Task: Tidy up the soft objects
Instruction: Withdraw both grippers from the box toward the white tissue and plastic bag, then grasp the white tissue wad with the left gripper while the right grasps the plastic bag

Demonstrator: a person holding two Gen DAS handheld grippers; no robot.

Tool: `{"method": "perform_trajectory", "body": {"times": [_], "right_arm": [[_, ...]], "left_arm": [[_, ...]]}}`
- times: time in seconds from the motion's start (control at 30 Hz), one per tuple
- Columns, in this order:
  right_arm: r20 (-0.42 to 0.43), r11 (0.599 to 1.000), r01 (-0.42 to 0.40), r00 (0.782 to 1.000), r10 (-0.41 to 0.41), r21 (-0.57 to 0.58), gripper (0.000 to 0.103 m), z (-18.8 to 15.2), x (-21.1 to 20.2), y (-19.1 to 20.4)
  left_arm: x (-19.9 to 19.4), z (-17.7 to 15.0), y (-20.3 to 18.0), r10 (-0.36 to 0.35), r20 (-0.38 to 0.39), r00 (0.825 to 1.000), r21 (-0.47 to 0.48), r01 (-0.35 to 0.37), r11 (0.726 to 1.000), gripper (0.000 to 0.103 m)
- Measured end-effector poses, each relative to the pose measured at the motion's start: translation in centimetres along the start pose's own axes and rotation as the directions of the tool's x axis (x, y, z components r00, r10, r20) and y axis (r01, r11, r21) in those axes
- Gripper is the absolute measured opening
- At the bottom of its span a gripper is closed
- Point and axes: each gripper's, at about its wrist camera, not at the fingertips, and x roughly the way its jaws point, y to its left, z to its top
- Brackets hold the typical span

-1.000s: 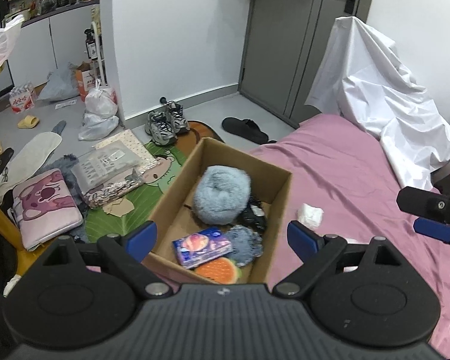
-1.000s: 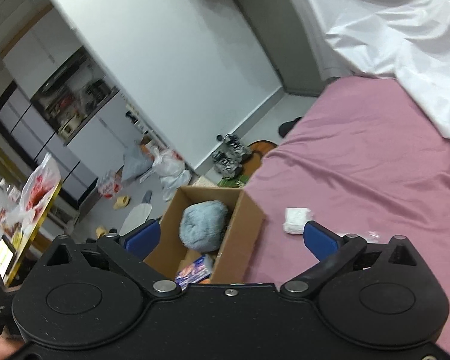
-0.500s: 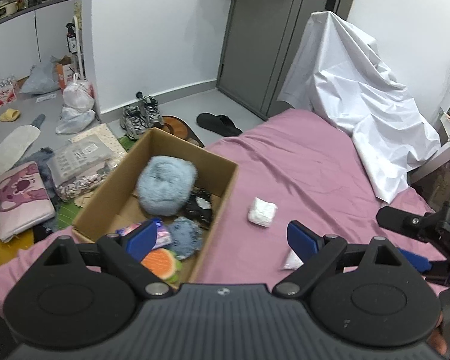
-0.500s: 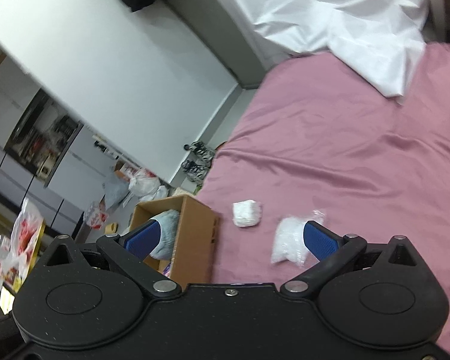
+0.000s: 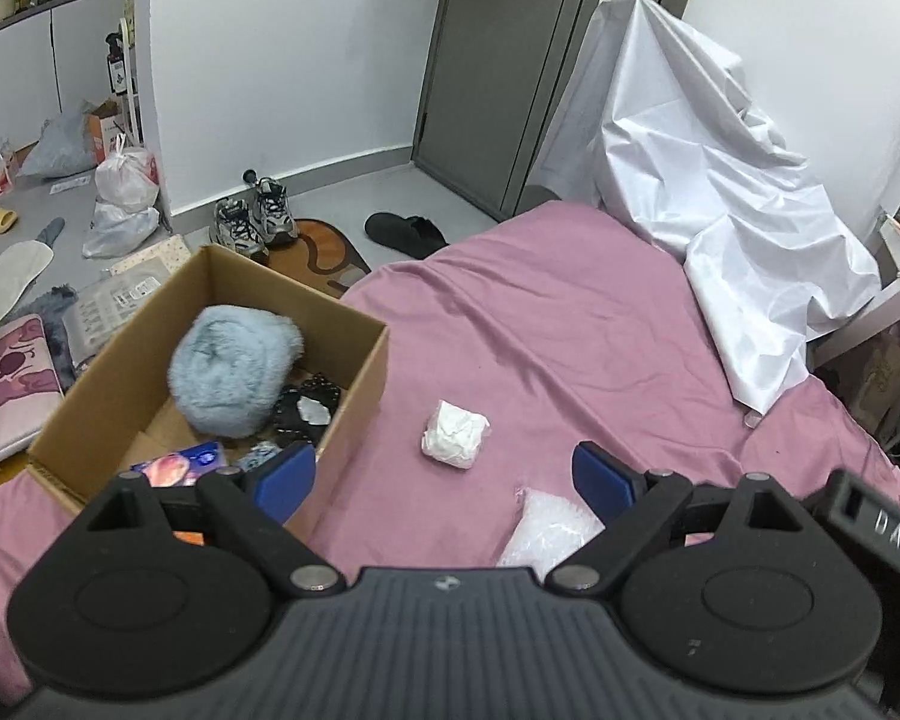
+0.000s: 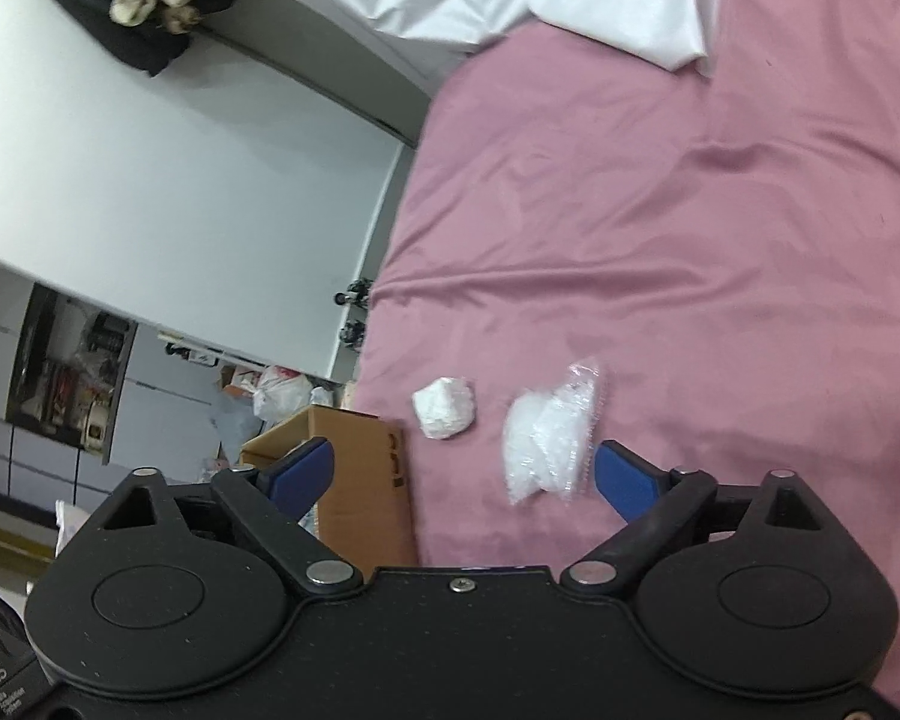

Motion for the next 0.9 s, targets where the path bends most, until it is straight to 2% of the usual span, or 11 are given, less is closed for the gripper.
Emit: {"method": "perform_trajectory", "body": {"times": [0.17,0.43,0.6,0.9], "right_arm": [[-0.049,0.999,0.008,0.999,-0.006,0.036,0.076,0.0,1.7,-0.9],[-0.093,0.989,0.036,0.995,-0.023,0.142,0.060,0.3,4.5,-2.6],[-0.111,0.981,0.059,0.993,-0.038,0.186,0.060,0.3,5.8,-3.5],[-0.157,0.964,0.098,0.986,-0.060,0.246,0.060,0.8,8.6,-4.7]], "left_arm": [[2.8,-0.2,-0.4,0.020,-0.051,0.999,-0.061,-0.023,0.998,0.090],[6.8,-0.6,-1.6,0.041,-0.086,0.995,-0.081,-0.048,0.996,0.082],[9.2,-0.6,-2.4,0.053,-0.090,0.995,-0.060,-0.058,0.997,0.079],[13.2,-0.7,-3.4,0.093,-0.092,0.991,-0.014,-0.095,0.995,0.078]]}}
